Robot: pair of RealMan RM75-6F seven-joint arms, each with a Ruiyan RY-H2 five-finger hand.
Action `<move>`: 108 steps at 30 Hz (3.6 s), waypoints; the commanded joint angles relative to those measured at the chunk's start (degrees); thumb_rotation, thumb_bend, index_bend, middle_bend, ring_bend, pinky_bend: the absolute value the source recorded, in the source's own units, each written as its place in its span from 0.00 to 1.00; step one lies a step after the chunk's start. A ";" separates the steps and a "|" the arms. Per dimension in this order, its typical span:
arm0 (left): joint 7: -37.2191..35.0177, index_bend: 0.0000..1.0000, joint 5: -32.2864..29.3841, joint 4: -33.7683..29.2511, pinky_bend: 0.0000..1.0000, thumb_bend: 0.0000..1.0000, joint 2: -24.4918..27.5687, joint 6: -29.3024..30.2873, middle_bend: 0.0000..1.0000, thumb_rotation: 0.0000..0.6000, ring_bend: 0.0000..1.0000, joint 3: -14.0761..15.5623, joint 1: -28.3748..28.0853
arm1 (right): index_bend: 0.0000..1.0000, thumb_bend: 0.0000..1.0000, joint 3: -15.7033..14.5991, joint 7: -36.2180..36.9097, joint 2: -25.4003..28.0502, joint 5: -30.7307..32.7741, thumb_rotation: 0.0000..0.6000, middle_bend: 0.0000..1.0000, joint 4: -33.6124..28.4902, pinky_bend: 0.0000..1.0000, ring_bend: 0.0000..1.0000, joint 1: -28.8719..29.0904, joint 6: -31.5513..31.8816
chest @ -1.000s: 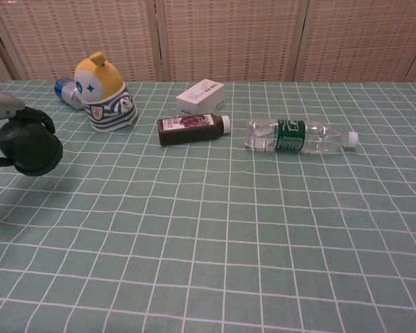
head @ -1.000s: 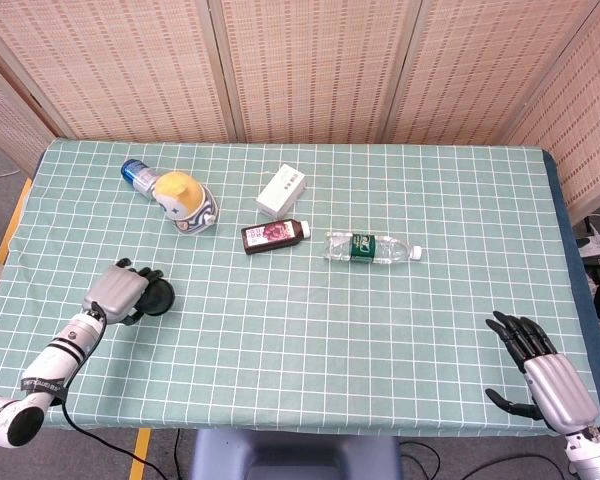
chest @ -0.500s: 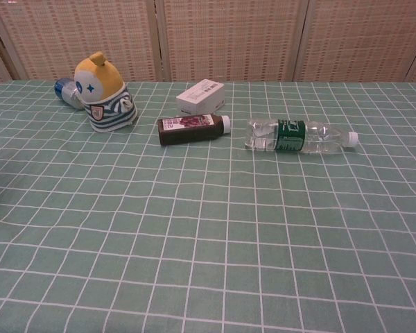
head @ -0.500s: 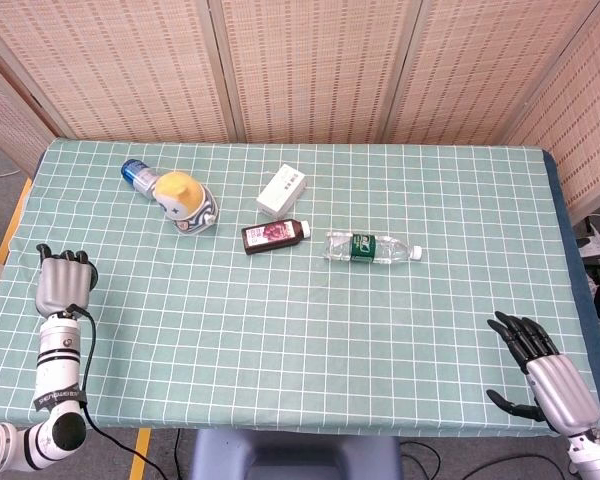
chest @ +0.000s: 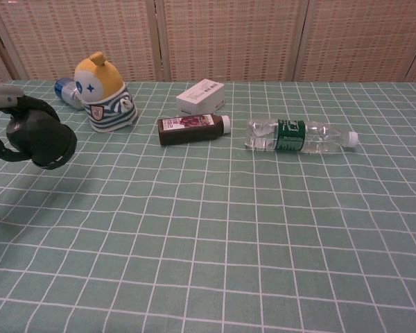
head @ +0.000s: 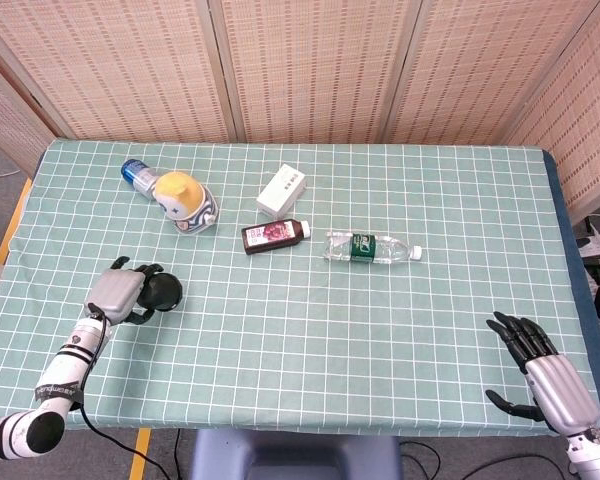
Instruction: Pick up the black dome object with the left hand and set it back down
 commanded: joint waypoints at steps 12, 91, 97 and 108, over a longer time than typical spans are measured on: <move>-8.60 0.69 13.10 10.67 0.10 0.44 -3.04 -13.95 0.67 1.00 0.35 2.28 -1.08 | 0.00 0.16 0.26 -0.43 0.32 0.71 1.00 0.00 -0.38 0.00 0.00 -0.56 0.72; 13.36 0.00 -6.71 9.30 0.08 0.32 -9.78 -3.90 0.00 1.00 0.00 9.77 -8.21 | 0.00 0.17 -0.05 2.82 1.92 -0.77 1.00 0.00 -0.05 0.00 0.00 -0.76 1.75; 13.68 0.00 -7.78 8.97 0.07 0.28 -10.15 -2.46 0.00 1.00 0.00 9.59 -8.31 | 0.00 0.18 -0.08 2.69 2.02 -0.78 1.00 0.00 -0.08 0.00 0.00 -0.83 1.79; 10.71 0.00 -7.39 7.94 0.06 0.27 -9.39 -4.16 0.00 1.00 0.00 9.01 -8.22 | 0.00 0.18 0.05 3.01 1.87 -0.86 1.00 0.00 0.14 0.00 0.00 -0.84 2.07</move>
